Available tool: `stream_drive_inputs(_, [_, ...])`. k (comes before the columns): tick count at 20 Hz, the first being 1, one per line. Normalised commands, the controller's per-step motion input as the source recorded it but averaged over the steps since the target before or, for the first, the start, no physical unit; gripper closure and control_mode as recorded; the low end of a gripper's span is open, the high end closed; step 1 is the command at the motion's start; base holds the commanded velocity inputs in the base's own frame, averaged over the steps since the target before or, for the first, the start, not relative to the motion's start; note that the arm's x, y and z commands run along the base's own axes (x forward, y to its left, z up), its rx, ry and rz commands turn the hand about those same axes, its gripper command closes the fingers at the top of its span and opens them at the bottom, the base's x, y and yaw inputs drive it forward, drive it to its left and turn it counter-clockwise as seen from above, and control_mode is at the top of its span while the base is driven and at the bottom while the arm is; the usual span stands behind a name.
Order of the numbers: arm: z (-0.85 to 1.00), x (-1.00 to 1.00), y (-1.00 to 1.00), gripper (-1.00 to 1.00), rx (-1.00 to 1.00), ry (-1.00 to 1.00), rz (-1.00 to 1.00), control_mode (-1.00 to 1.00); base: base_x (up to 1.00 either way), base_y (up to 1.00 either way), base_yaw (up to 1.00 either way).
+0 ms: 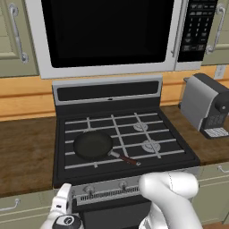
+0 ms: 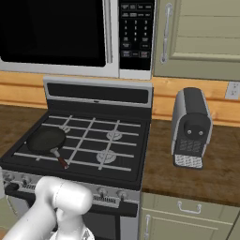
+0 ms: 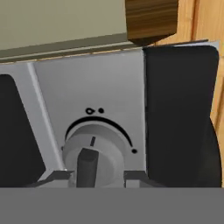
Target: Turn off the front left burner of the stove.
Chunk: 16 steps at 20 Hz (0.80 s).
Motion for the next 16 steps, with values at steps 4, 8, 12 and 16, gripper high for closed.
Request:
stream_drive_inputs(4, [0.12,0.00,0.00,1.00,0.61,-0.14,-0.30,-1.00,0.00,0.00,0.00])
stream_drive_inputs(8, [0.09,0.00,0.00,1.00,0.64,-0.17,-0.32,-1.00,0.00,0.00,0.00])
stream_drive_inputs(12, [0.05,0.00,0.00,1.00,0.62,-0.17,-0.33,-1.00,0.00,0.00,0.00])
stream_drive_inputs(16, [0.07,0.00,0.00,1.00,0.63,-0.18,-0.34,-1.00,0.00,0.00,0.00])
